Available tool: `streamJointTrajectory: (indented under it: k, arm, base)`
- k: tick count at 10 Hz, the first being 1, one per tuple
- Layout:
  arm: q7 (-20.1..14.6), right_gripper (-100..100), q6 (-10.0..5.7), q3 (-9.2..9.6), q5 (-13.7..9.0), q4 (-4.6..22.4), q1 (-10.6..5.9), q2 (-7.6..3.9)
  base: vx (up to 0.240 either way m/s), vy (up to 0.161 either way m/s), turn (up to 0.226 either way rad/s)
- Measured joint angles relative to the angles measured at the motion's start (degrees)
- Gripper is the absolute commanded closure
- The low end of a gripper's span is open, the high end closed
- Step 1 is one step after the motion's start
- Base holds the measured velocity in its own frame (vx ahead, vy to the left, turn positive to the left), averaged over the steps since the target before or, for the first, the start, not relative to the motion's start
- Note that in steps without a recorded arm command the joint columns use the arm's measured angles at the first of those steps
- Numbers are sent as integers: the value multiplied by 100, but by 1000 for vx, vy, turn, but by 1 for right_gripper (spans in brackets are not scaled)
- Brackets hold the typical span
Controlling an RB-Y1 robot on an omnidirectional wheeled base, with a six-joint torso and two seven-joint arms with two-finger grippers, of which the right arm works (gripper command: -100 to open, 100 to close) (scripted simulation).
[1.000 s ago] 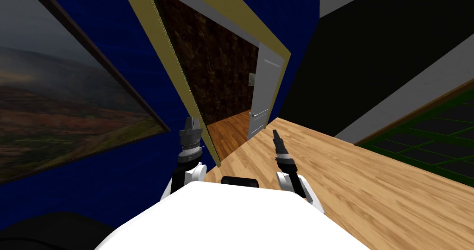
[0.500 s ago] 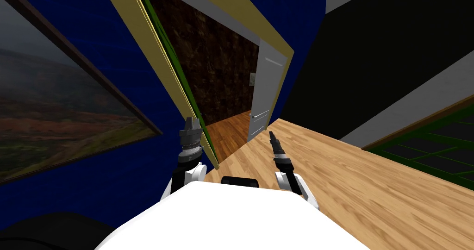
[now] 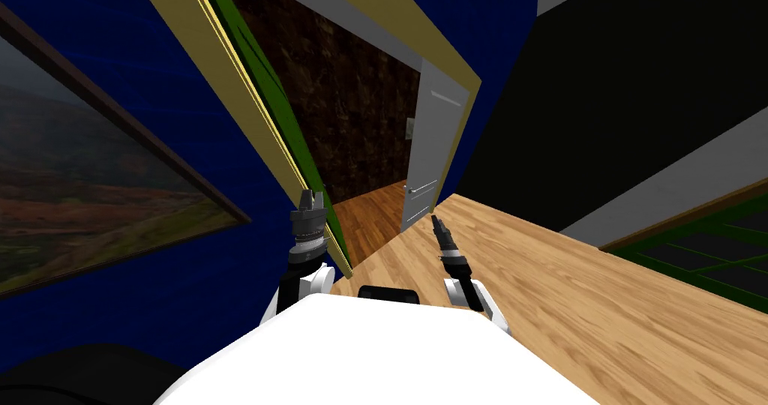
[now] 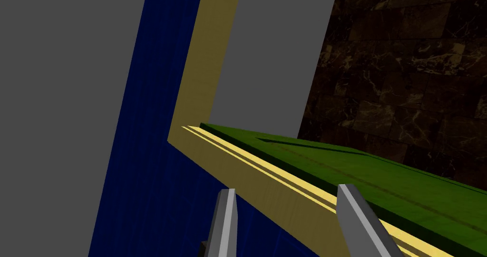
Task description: Push the door open
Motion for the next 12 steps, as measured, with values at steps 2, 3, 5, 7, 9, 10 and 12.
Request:
streamJointTrajectory:
  k: [2, 3, 5, 7, 9, 10, 12]
  arm:
    - [161, -100, -47, 18, 79, 198, -94, -21]
    - [252, -100, -92, 32, 122, 316, -127, -17]
    - [424, -100, -211, 34, 193, 594, -227, -39]
    - [576, -100, -277, 47, 268, 787, -291, -73]
    - [760, -100, -358, 63, 351, 1058, -415, -73]
    - [842, -100, -403, 66, 387, 1176, -457, -90]
    - [1018, -100, -504, 78, 465, 1425, -543, -99]
  base:
    - [97, -62, 47]
    - [94, -76, 42]
    - [95, -82, 41]
    - [83, -75, 42]
    - [82, -73, 49]
    - [88, -52, 36]
    - [93, -75, 40]
